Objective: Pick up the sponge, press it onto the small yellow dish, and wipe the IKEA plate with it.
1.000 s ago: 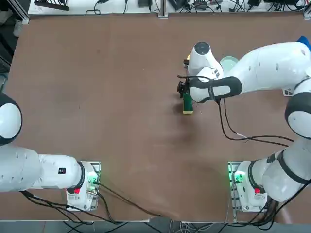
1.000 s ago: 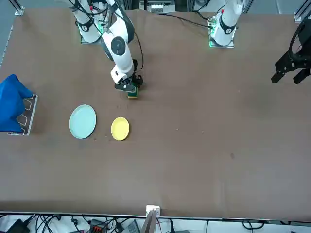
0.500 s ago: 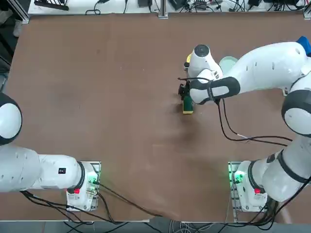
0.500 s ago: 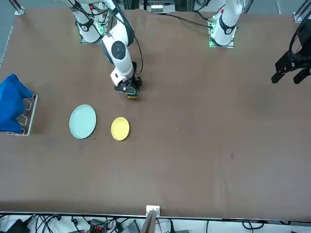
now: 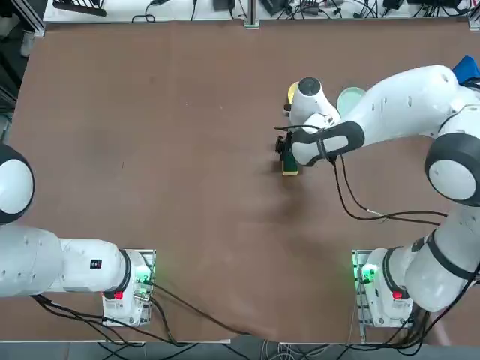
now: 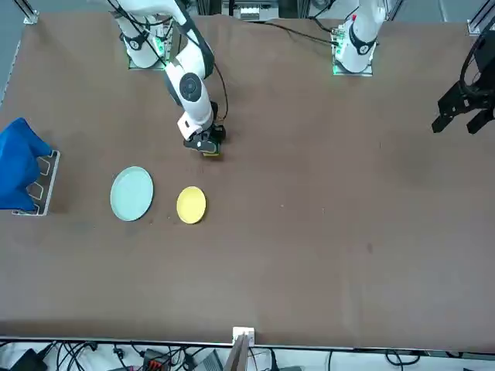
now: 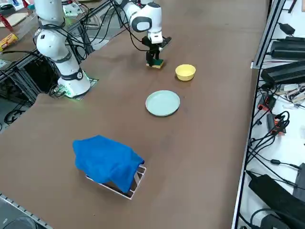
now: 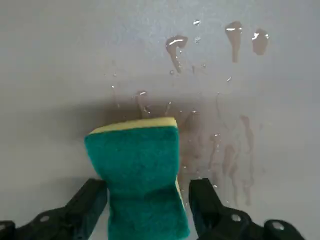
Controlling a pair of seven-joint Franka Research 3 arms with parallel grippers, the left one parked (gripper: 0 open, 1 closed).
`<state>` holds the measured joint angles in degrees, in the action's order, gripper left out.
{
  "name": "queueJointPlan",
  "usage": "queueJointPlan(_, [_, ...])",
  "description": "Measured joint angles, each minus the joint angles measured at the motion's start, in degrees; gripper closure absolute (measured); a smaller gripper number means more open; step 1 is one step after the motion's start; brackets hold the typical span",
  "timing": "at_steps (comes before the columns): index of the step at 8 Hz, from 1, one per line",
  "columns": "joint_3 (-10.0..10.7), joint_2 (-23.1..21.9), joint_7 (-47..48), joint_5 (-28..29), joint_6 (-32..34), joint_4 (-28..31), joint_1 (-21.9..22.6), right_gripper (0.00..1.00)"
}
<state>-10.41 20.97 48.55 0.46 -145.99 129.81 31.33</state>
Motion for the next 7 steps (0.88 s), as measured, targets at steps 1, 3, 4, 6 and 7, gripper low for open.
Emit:
queueJointPlan(1, [0.0, 0.1, 0.0, 0.0, -0.1, 0.0, 0.0, 0.01])
queueJointPlan(3, [0.0, 0.2, -0.2, 0.0, -0.1, 0.0, 0.0, 0.20])
queueJointPlan(4, [0.0, 0.3, -0.2, 0.0, -0.1, 0.0, 0.0, 0.41])
queueJointPlan(6, [0.1, 0.1, -0.9, 0.0, -0.1, -0.3, -0.1, 0.80])
queueJointPlan(7, [0.3, -0.3, -1.6, 0.0, 0.1, -0.6, -0.1, 0.86])
